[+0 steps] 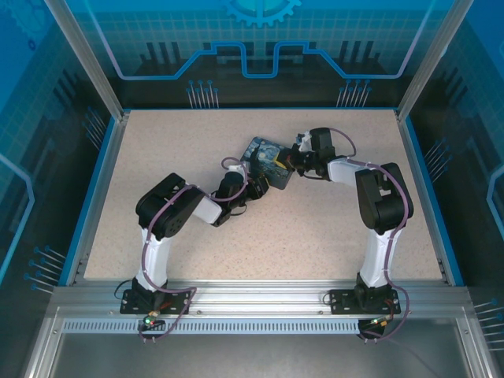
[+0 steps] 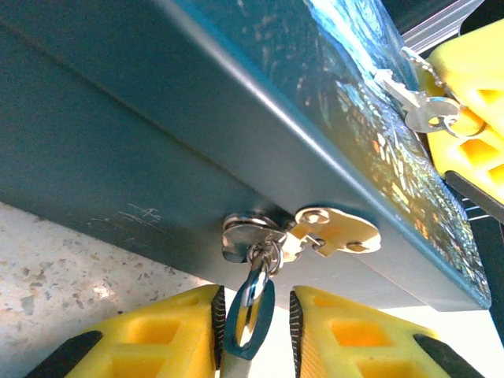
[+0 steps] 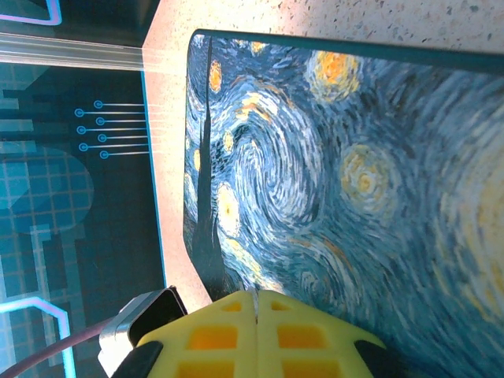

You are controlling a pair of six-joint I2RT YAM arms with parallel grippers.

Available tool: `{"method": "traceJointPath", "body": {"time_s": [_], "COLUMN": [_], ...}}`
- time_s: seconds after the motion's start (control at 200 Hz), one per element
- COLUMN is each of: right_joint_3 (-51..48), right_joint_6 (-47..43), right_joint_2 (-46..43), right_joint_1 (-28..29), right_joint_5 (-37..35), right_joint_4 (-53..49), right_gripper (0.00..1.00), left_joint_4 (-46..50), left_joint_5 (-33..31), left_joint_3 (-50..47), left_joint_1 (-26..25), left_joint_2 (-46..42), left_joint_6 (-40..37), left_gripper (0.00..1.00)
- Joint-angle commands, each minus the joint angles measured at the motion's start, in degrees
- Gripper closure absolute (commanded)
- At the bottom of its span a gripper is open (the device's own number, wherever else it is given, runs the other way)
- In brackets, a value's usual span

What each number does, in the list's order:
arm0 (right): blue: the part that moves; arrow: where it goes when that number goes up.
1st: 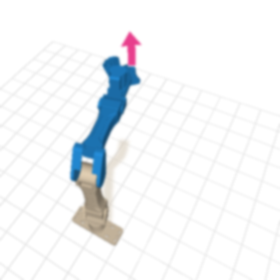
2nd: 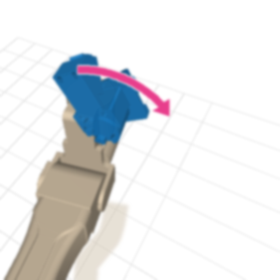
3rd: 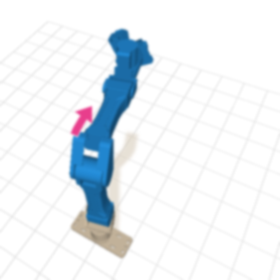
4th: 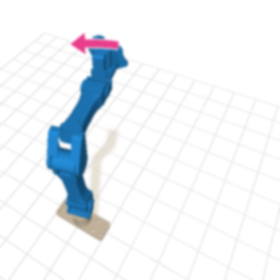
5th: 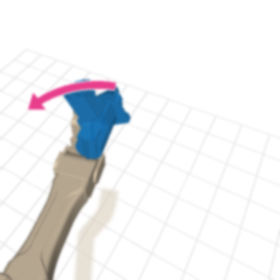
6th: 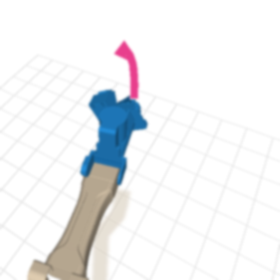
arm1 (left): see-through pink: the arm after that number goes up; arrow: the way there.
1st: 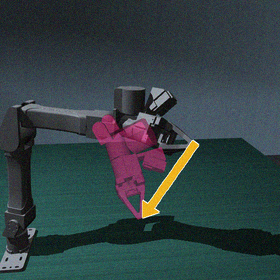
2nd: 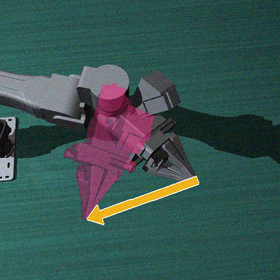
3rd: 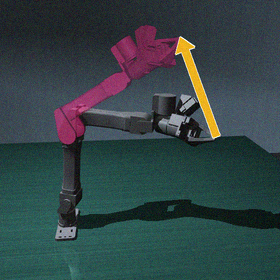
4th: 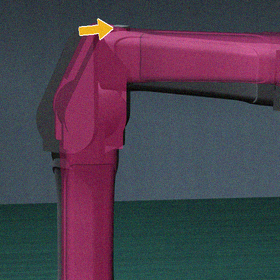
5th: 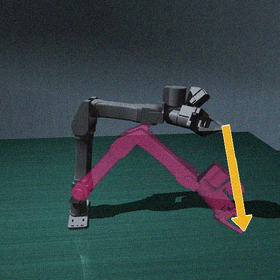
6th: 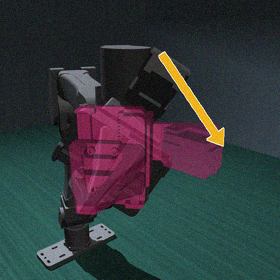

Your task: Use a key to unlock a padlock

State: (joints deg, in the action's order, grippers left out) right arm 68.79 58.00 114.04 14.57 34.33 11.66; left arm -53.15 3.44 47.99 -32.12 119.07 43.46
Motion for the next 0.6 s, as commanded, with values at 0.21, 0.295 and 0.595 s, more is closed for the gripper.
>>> {"method": "traceJointPath", "body": {"time_s": [0.21, 0.295, 0.595], "right_joint_3": [-1.4, -1.4, -1.3], "right_joint_6": [-0.9, -0.9, -0.8], "right_joint_2": [3.9, 3.8, 3.9], "right_joint_1": [-0.5, -0.5, -0.6], "right_joint_5": [-1.6, -1.7, -1.7], "right_joint_4": [-6.6, -6.6, -6.6], "right_gripper": [1.00, 1.00, 1.00], "left_joint_4": [6.9, 7.3, 8.0], "left_joint_5": [1.3, 1.3, 1.6], "left_joint_3": [0.7, 0.8, 1.4], "left_joint_1": [0.1, 0.1, 0.0], "left_joint_2": [-0.6, -0.6, -0.4], "left_joint_6": [-1.7, -1.8, -2.0], "left_gripper": [0.75, 0.77, 0.87]}}
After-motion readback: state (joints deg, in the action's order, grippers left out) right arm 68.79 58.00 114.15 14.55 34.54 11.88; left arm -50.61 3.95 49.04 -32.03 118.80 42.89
